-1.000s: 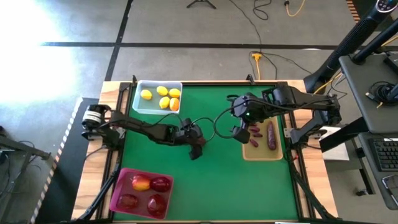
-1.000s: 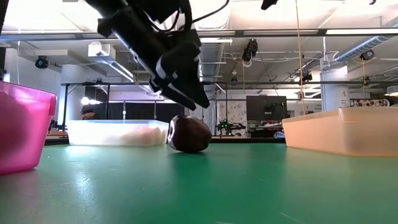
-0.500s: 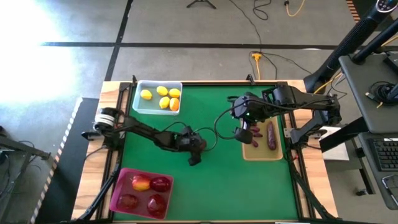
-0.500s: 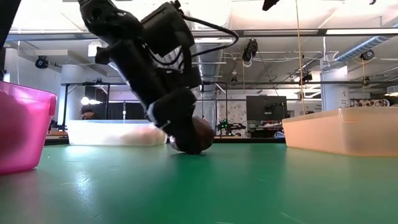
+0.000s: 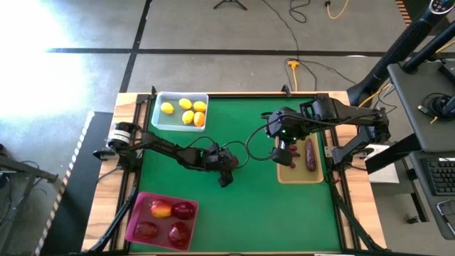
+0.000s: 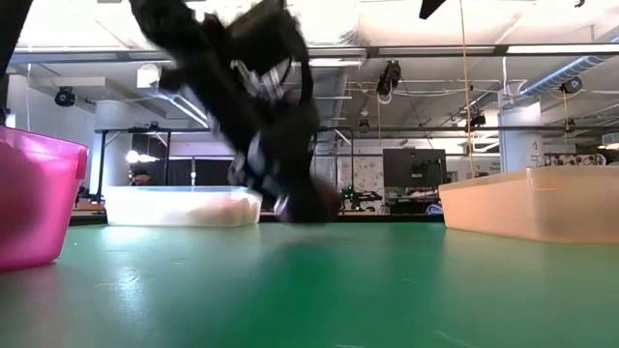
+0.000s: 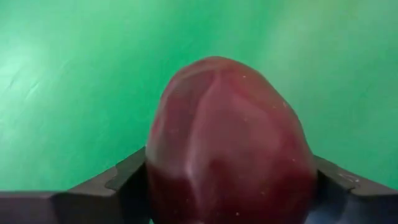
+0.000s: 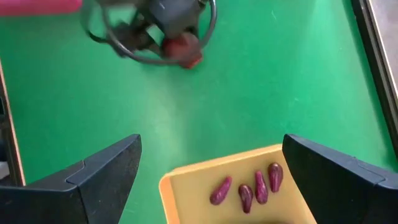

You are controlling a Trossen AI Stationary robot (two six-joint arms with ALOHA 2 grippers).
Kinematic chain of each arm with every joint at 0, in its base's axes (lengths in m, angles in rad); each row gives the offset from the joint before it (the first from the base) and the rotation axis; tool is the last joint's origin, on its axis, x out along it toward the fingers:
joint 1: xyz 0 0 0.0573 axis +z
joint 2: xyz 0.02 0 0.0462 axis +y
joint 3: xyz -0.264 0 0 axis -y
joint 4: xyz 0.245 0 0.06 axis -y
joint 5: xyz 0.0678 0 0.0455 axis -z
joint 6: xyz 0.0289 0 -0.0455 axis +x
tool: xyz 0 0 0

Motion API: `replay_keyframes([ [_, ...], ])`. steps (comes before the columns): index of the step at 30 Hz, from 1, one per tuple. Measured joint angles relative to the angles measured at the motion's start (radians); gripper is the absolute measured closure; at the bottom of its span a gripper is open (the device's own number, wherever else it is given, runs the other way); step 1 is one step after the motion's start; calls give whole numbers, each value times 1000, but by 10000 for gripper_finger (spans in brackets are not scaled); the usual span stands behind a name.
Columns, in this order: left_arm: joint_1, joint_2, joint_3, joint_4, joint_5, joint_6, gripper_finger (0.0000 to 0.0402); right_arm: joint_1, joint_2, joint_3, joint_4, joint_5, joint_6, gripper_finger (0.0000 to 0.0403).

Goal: Sort produce into baskets
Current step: Put the apple into the pink transparent bin

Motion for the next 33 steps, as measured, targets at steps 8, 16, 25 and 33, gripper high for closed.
replay_keyframes([
  [8, -73, -186, 221, -433, 83, 88, 144, 0, -12, 0, -77, 8, -41, 21],
  [16, -279, -250, 353, -978, 491, -183, 144, 0, -32, -2, -83, 9, -128, 21],
  [25, -552, -261, 270, -958, 820, -671, 144, 4, -58, -4, -65, 8, -203, 21],
  [33, -634, -260, 117, -805, 866, -973, 90, 42, -87, -7, -62, 7, -214, 21],
])
